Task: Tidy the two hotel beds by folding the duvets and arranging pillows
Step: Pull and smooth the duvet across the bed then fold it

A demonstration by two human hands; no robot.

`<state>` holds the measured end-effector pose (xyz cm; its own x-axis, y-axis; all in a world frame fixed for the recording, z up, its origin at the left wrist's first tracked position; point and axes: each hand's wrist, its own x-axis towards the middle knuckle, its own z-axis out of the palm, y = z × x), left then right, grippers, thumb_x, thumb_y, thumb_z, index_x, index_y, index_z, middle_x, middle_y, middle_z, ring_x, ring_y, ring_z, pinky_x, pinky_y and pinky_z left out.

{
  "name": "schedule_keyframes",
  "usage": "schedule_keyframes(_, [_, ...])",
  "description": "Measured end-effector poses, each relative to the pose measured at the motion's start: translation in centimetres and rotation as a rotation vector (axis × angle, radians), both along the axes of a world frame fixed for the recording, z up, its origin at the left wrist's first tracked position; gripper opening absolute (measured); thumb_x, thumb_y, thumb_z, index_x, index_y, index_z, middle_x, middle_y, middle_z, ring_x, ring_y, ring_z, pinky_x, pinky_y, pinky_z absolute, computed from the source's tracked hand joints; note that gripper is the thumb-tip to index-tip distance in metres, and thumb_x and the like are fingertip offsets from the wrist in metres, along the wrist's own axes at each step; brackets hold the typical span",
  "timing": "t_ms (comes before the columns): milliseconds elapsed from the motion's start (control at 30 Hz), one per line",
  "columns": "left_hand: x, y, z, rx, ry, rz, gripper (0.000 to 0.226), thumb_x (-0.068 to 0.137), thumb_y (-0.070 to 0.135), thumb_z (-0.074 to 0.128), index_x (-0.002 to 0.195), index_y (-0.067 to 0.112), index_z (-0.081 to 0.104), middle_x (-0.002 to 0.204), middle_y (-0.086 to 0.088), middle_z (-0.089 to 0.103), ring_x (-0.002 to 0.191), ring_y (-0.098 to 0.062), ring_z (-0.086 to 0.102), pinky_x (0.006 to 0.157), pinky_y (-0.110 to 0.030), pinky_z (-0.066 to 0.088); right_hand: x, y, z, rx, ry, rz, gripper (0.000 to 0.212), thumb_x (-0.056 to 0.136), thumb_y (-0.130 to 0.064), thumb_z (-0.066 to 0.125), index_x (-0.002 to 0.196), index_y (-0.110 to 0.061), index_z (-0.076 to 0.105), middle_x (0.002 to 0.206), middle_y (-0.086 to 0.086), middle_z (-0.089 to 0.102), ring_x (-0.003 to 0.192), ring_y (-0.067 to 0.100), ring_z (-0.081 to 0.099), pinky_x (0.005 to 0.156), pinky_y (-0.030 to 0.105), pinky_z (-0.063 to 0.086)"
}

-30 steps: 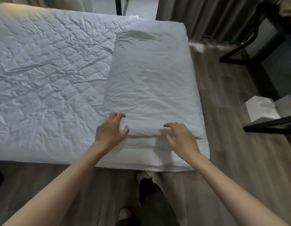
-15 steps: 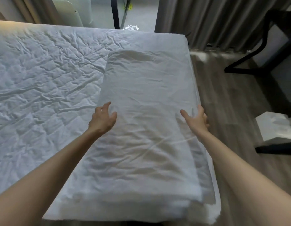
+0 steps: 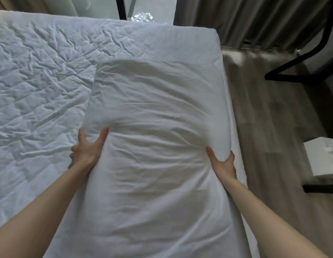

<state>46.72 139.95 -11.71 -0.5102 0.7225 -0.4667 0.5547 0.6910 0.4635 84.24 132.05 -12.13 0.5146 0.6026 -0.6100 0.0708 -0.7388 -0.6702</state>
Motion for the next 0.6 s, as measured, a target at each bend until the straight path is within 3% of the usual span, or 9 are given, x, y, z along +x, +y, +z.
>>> schedule_keyframes(167, [-0.2, 1.0, -1.5, 0.099, 0.032, 0.017, 0.121, 0.049, 0.102, 0.033, 0.149, 0.036, 0.018, 0.135, -0.022, 0.05, 0.121, -0.044, 0.047, 0.101, -0.055, 0.039, -0.2, 1.1, -2.6, -0.045, -0.035, -0.012, 0.11, 0.061, -0.076, 0.07, 0.148, -0.039, 0.013, 0.137, 0.005, 0.049, 0.118, 0.031, 0.052, 0.103, 0.043, 0.043])
schedule_keyframes(333, [-0.5, 0.9, -2.5, 0.142, 0.092, 0.006, 0.113, 0.057, 0.099, 0.029, 0.146, 0.03, 0.029, 0.129, -0.019, 0.056, 0.116, -0.043, 0.051, 0.097, -0.052, 0.04, 0.1, 1.1, -4.0, -0.076, -0.129, -0.002, 0.099, 0.065, -0.078, 0.065, 0.142, -0.03, 0.025, 0.13, 0.007, 0.054, 0.114, 0.031, 0.053, 0.099, 0.043, 0.043])
schedule_keyframes(433, [-0.6, 1.2, -2.8, 0.115, 0.074, 0.068, 0.111, 0.061, 0.097, 0.031, 0.136, 0.016, 0.039, 0.123, -0.022, 0.056, 0.112, -0.042, 0.052, 0.096, -0.051, 0.04, 0.0, 1.1, -4.1, -0.065, -0.175, -0.023, 0.094, 0.07, -0.079, 0.059, 0.141, -0.024, 0.029, 0.128, 0.008, 0.054, 0.114, 0.032, 0.053, 0.092, 0.038, 0.041])
schedule_keyframes(600, [0.3, 1.3, -3.0, 0.064, 0.027, 0.13, 0.102, 0.073, 0.089, 0.031, 0.132, 0.005, 0.034, 0.129, -0.026, 0.051, 0.115, -0.043, 0.05, 0.093, -0.049, 0.037, -0.2, 1.3, -3.9, -0.071, -0.225, -0.032, 0.087, 0.079, -0.081, 0.038, 0.14, -0.02, 0.029, 0.128, 0.012, 0.054, 0.113, 0.035, 0.053, 0.088, 0.04, 0.038])
